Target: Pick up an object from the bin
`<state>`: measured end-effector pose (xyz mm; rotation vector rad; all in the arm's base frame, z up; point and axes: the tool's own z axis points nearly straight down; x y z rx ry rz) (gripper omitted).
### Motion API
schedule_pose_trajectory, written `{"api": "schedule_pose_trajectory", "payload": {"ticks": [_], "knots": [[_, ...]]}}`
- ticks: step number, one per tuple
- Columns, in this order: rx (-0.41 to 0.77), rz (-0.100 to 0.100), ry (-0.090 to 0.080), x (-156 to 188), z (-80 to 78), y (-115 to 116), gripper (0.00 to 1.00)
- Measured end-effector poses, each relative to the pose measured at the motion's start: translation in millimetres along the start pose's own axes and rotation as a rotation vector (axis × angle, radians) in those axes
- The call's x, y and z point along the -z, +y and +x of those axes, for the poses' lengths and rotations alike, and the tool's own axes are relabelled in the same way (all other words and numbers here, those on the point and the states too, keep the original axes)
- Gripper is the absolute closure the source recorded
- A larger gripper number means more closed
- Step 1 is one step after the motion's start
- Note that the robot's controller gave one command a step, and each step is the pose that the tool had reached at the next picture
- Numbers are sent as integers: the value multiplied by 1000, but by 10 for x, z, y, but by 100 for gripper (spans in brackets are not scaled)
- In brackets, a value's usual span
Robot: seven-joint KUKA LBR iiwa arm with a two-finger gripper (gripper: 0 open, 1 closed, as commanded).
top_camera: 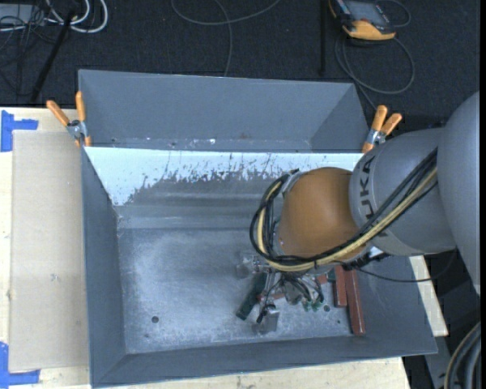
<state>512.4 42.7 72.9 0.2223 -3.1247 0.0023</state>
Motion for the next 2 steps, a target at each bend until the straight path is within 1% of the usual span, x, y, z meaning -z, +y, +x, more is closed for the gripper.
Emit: {"api": "schedule_pose_trajectory", "payload": {"ticks": [1, 2], "knots": [[-2, -1, -5, 38, -13, 19, 100], [45, 0, -18, 1337, -173, 36, 100]]}}
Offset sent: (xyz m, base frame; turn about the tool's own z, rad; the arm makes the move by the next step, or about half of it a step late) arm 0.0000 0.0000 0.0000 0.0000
